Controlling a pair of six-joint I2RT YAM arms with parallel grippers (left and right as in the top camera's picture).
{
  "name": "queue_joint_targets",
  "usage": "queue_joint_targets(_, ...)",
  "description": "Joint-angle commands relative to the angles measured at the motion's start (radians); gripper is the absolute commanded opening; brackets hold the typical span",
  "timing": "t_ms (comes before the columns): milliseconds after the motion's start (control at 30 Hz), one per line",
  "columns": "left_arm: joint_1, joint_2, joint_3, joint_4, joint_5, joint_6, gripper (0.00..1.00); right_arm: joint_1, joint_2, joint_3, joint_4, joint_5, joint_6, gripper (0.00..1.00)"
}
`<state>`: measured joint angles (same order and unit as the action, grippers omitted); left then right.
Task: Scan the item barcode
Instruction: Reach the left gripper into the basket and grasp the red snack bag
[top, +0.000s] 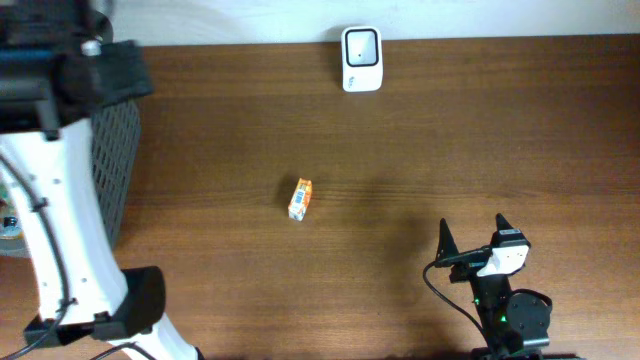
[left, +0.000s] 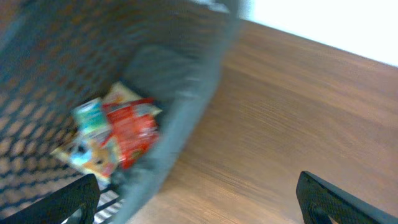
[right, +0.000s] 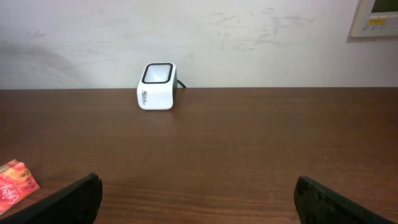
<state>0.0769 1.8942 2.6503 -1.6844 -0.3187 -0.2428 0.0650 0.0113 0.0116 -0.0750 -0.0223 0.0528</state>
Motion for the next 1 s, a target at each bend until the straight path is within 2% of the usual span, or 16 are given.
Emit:
queue_joint_targets(0, 0.164, -0.012, 0.015, 0.003, -0.018, -0.06, 0.99, -0.006, -0.005, -0.006, -0.005, 0.012, 0.003, 0.98)
queue_joint_targets(133, 0.301, -0.002, 0.015, 0.077, -0.006, -0.06, 0.99, -0.006, -0.005, -0.006, -0.005, 0.012, 0.003, 0.98)
queue_joint_targets(200, 0.37, 0.005, 0.015, 0.105, 0.052, -0.06, 1.0, -0.006, -0.005, -0.006, -0.005, 0.012, 0.003, 0.98)
queue_joint_targets(267, 0.428, 0.02, 0.014, 0.113, 0.113, -0.06, 0.94, -0.006, -0.005, -0.006, -0.005, 0.012, 0.003, 0.98)
queue_joint_targets(333, 0.463, 0.047, 0.014, 0.113, 0.135, -0.06, 0.93, -0.006, -0.005, -0.006, -0.005, 0.012, 0.003, 0.98)
queue_joint_targets(567, 0.488, 0.191, 0.014, 0.101, 0.174, -0.059, 0.9, -0.006, -0.005, -0.006, -0.005, 0.012, 0.003, 0.98)
queue_joint_targets(767, 0.489, 0.33, 0.014, 0.044, 0.172, -0.058, 0.93, -0.006, -0.005, -0.006, -0.005, 0.012, 0.003, 0.98)
queue_joint_targets(967, 0.489, 0.437, 0.014, 0.019, 0.173, -0.058, 0.91, -0.006, -0.005, -0.006, -0.005, 0.012, 0.003, 0.98)
